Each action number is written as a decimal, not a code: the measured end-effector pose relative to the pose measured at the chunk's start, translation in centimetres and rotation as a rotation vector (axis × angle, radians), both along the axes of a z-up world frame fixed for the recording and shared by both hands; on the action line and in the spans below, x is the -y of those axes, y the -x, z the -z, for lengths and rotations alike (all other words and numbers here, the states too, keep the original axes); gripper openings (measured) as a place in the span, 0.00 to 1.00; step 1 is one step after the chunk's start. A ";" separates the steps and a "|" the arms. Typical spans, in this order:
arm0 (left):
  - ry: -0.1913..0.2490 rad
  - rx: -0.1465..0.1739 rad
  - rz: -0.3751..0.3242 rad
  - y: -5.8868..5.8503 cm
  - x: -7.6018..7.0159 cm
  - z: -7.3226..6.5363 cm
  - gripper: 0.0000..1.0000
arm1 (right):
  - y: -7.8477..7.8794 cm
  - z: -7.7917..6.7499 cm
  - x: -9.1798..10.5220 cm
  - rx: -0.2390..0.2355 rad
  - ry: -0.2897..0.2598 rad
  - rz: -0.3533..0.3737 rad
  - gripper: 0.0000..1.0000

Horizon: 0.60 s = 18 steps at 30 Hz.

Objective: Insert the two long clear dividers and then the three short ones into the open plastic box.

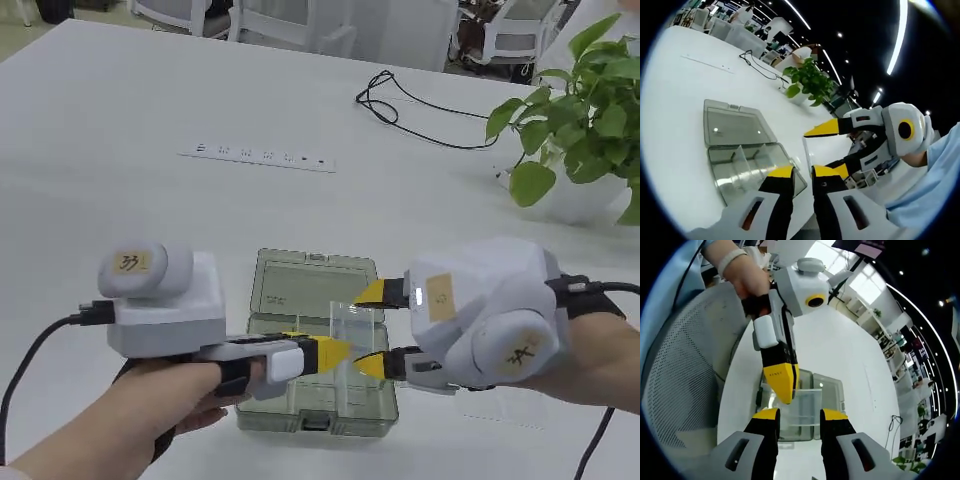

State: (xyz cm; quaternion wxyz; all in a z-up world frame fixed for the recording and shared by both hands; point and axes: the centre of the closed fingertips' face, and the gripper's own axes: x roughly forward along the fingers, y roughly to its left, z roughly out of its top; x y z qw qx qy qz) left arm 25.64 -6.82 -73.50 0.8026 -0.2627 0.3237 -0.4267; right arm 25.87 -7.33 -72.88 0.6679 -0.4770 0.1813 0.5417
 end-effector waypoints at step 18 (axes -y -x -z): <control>0.098 -0.057 0.001 1.0 0.7 -0.3 0.00 | 0.6 0.1 -0.1 0.041 0.042 -0.070 0.33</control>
